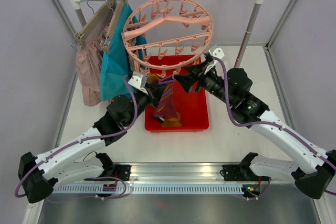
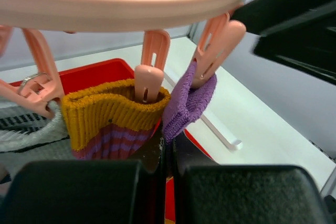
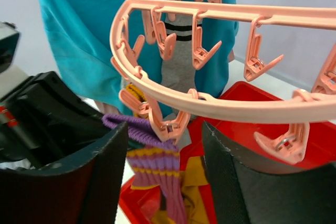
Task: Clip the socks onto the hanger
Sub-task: Clamp the sock onto the hanger, then pick up the sock from the bin.
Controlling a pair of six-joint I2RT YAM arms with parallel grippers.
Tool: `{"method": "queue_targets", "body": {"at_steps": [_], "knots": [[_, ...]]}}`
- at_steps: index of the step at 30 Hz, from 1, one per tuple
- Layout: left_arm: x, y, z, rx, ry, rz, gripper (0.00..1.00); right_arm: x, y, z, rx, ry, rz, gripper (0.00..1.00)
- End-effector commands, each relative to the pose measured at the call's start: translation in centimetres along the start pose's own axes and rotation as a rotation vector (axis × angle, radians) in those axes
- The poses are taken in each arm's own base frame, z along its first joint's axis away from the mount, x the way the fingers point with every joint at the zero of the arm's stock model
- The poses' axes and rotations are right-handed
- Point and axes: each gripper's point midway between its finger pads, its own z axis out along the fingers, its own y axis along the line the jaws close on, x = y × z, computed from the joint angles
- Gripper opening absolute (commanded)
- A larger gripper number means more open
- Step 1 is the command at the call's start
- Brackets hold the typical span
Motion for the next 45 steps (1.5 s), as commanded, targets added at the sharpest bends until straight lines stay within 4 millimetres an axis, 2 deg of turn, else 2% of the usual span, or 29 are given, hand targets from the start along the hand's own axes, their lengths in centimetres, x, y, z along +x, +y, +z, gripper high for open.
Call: {"method": "queue_targets", "body": {"at_steps": [1, 2, 4, 5, 6, 8, 10, 12, 18, 22, 27, 30, 31, 33, 34, 36, 37, 39, 40, 42, 43, 44, 45], "knots": [[-3.5, 1.6, -0.7, -0.13, -0.043, -0.047, 0.02, -2.6, 1.1, -1.8, -0.016, -0.063, 0.057, 0.66], [-4.6, 1.7, -0.9, -0.143, -0.06, -0.048, 0.02, -2.8, 1.1, -2.4, -0.015, -0.07, 0.063, 0.67], [-4.8, 2.5, -1.3, -0.193, -0.044, -0.024, 0.02, -1.9, 1.0, -2.9, -0.009, -0.057, 0.08, 0.69], [-5.8, 2.6, -1.5, -0.202, -0.059, -0.024, 0.02, -2.1, 1.1, -3.4, -0.008, -0.065, 0.081, 0.69], [-6.3, 3.0, -1.8, -0.229, -0.063, -0.013, 0.02, -1.2, 0.9, -3.6, -0.003, -0.048, 0.085, 0.69], [-7.4, 3.3, -2.1, -0.253, -0.063, 0.005, 0.02, -0.8, 0.6, -4.1, 0.014, -0.045, 0.086, 0.69], [-8.7, 3.9, -2.5, -0.293, -0.069, 0.029, 0.02, 0.5, 0.1, -4.5, 0.038, -0.013, 0.085, 0.69], [-10.1, 4.4, -2.8, -0.331, -0.092, 0.051, 0.02, 1.6, -0.3, -4.6, 0.055, 0.011, 0.083, 0.69], [-12.6, 5.8, -3.6, -0.438, -0.081, 0.128, 0.02, 5.1, -1.2, -4.2, 0.089, 0.09, 0.093, 0.68], [-13.6, 6.3, -3.7, -0.482, -0.082, 0.155, 0.02, 8.7, -2.1, -3.0, 0.114, 0.173, 0.104, 0.67], [-13.7, 7.1, -3.7, -0.534, -0.076, 0.187, 0.02, 13.8, -3.2, -1.3, 0.157, 0.293, 0.145, 0.65], [-14.1, 7.2, -3.9, -0.541, -0.086, 0.188, 0.02, 16.2, -4.4, 0.5, 0.206, 0.321, 0.166, 0.63], [-14.3, 7.2, -3.9, -0.539, -0.091, 0.187, 0.02, 17.6, -4.9, 1.2, 0.225, 0.345, 0.175, 0.64], [-14.6, 7.2, -4.1, -0.539, -0.098, 0.186, 0.02, 18.1, -5.5, 2.2, 0.254, 0.346, 0.179, 0.63], [-14.8, 7.1, -4.2, -0.539, -0.103, 0.186, 0.02, 19.6, -6.0, 2.9, 0.276, 0.375, 0.184, 0.63], [-15.1, 7.1, -4.3, -0.535, -0.106, 0.187, 0.02, 19.7, -6.8, 4.1, 0.317, 0.368, 0.184, 0.63], [-15.2, 7.0, -4.3, -0.534, -0.104, 0.189, 0.02, 20.8, -7.4, 4.7, 0.34, 0.386, 0.183, 0.63], [-15.1, 7.1, -4.4, -0.536, -0.098, 0.192, 0.02, 20.8, -8.1, 5.8, 0.378, 0.374, 0.185, 0.63], [-15.1, 7.1, -4.4, -0.533, -0.096, 0.192, 0.02, 22.0, -8.6, 6.3, 0.398, 0.396, 0.185, 0.63], [-14.8, 7.0, -4.4, -0.523, -0.09, 0.188, 0.02, 22.1, -9.3, 7.2, 0.436, 0.383, 0.191, 0.63], [-14.7, 6.9, -4.5, -0.52, -0.091, 0.184, 0.02, 23.4, -9.7, 7.6, 0.451, 0.408, 0.189, 0.63], [-14.6, 6.9, -4.5, -0.515, -0.091, 0.177, 0.02, 23.2, -9.8, 8.2, 0.462, 0.403, 0.19, 0.63], [-14.4, 6.8, -4.5, -0.509, -0.087, 0.177, 0.02, 24.5, -10.4, 8.3, 0.488, 0.424, 0.195, 0.63]]}}
